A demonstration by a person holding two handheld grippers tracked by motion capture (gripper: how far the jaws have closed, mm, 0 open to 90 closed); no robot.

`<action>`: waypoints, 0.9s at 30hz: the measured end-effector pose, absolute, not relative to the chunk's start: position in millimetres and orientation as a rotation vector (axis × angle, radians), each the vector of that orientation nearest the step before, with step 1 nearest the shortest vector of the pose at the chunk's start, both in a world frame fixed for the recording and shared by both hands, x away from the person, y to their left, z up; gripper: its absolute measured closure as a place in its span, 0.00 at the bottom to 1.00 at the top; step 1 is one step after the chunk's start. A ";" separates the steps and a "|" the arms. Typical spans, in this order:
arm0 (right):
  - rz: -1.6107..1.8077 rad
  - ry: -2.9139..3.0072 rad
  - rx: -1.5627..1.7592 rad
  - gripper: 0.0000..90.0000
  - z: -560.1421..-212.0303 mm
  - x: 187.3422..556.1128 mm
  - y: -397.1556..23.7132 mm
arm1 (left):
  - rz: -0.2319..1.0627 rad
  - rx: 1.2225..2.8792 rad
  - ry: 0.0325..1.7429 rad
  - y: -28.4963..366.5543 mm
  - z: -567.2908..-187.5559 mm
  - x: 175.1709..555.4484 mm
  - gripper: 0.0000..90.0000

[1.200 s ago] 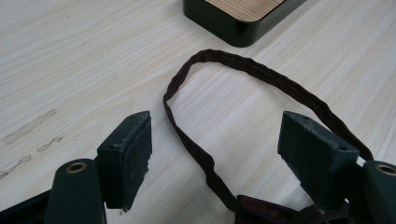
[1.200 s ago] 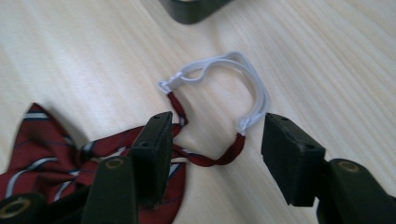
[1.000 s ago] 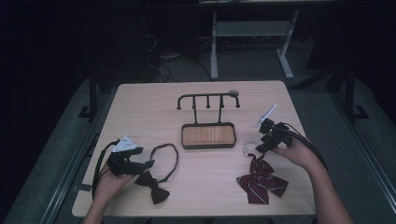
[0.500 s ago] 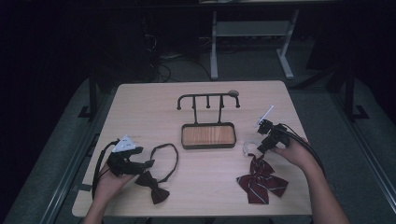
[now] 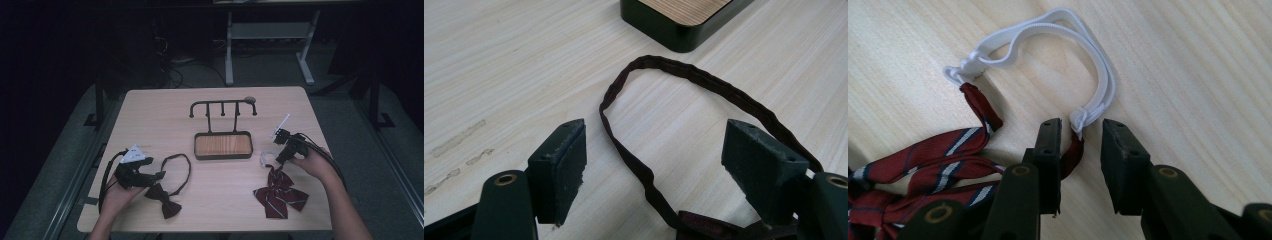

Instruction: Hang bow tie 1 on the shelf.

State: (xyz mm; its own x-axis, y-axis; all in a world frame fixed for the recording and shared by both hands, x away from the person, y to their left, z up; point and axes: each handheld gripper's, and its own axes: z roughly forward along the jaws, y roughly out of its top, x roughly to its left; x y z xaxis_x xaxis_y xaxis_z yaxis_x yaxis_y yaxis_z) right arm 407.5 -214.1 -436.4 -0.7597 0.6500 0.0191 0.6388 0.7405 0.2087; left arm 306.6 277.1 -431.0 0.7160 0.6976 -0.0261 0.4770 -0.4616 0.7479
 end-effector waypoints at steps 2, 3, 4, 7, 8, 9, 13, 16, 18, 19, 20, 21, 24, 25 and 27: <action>0.304 2.875 1.075 0.78 -437.2 408.1 -213.6 | 0.367 2.149 0.887 277.4 -430.8 306.6 0.29; 0.303 2.872 1.080 0.79 -437.7 408.5 -213.5 | 0.369 2.148 0.886 277.5 -430.8 306.6 0.29; 0.298 2.874 1.080 0.80 -438.0 408.6 -213.1 | 0.370 2.148 0.885 277.5 -430.7 306.6 0.29; 0.284 2.879 1.071 0.84 -438.6 408.7 -212.2 | 0.370 2.148 0.888 277.4 -430.8 306.7 0.29; 0.284 2.879 1.071 0.84 -438.6 408.7 -212.2 | 0.370 2.148 0.888 277.4 -430.8 306.7 0.29; 0.279 2.886 1.065 0.88 -438.8 408.6 -211.7 | 0.370 2.148 0.888 277.4 -430.9 306.7 0.29; 0.277 2.894 1.052 0.93 -439.0 408.7 -211.1 | 0.370 2.148 0.889 277.4 -430.9 306.8 0.29; 0.279 2.899 1.052 0.95 -439.0 408.8 -211.4 | 0.369 2.147 0.889 277.5 -430.9 306.7 0.29; 0.282 2.904 1.063 0.96 -438.2 408.3 -211.9 | 0.370 2.146 0.887 277.6 -430.9 306.8 0.29; 0.284 2.904 1.064 0.96 -437.8 408.2 -212.5 | 0.369 2.145 0.887 277.5 -430.9 306.8 0.29; 0.292 2.904 1.059 0.96 -437.3 408.3 -213.4 | 0.369 2.145 0.888 277.6 -431.0 306.8 0.29; 0.304 2.907 1.072 0.96 -435.6 407.5 -214.7 | 0.369 2.146 0.888 277.5 -431.0 306.8 0.29; 0.326 2.908 1.058 0.97 -433.1 406.2 -216.1 | 0.369 2.147 0.888 277.4 -430.9 306.7 0.29; 0.344 2.908 1.057 0.97 -430.2 404.5 -216.8 | 0.368 2.148 0.889 277.2 -431.2 306.7 0.29; 0.372 2.914 1.042 0.97 -426.7 402.5 -217.9 | 0.364 2.148 0.892 277.0 -431.2 306.6 0.29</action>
